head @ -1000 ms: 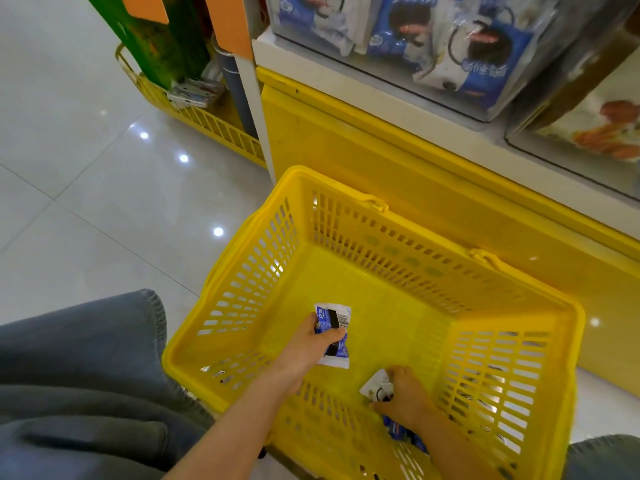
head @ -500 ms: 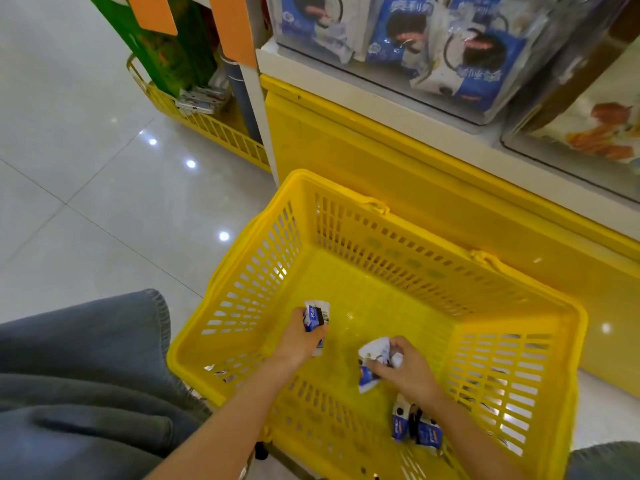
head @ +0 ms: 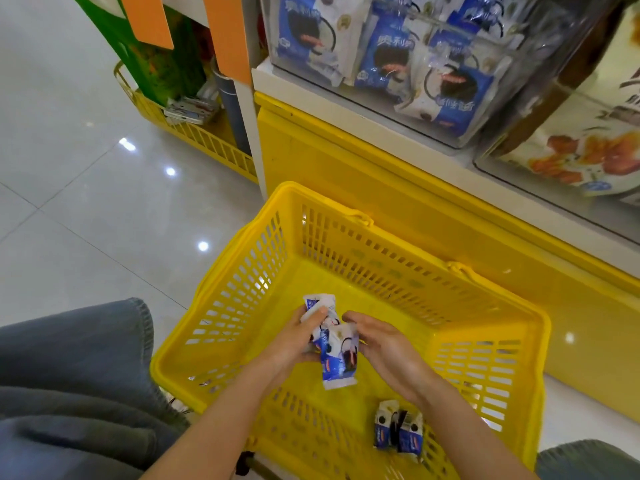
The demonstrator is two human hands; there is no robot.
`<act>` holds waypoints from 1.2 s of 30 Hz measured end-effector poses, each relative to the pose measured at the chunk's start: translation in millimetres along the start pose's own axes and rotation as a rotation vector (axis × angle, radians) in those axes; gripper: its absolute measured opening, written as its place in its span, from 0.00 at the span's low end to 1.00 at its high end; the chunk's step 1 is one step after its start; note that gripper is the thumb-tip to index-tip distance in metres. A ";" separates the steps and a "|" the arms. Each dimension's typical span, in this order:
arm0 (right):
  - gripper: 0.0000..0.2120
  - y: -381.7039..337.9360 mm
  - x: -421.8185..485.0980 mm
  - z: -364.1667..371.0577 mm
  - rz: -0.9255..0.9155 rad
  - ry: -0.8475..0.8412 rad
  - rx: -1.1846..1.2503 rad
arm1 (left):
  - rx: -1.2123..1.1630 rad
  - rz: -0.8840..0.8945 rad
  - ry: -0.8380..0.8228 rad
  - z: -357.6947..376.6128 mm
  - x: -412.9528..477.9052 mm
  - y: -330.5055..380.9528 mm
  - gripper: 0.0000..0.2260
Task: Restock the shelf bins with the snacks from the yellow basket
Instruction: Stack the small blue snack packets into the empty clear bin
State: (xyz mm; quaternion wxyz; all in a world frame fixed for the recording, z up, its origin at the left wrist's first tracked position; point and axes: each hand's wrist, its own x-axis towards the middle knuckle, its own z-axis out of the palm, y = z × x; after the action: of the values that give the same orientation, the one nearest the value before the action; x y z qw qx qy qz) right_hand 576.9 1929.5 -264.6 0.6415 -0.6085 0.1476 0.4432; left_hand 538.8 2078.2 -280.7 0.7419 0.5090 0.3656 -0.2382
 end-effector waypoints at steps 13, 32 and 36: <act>0.05 13.0 -5.5 -0.1 -0.203 0.295 -0.122 | 0.193 0.013 -0.213 4.5 -10.1 -1.2 0.22; 0.27 138.7 11.6 -86.7 0.117 -0.002 -1.136 | 0.084 0.020 -0.186 -12.7 2.4 0.2 0.13; 0.40 130.6 13.1 -74.8 0.004 0.298 -0.598 | 0.083 0.004 -0.164 -12.9 6.7 -2.8 0.11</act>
State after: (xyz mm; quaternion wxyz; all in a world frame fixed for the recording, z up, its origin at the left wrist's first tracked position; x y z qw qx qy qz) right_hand 512.7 1849.0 -375.2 0.4048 -0.8278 0.1044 0.3741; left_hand 537.1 2089.2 -290.4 0.7481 0.5189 0.2923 -0.2927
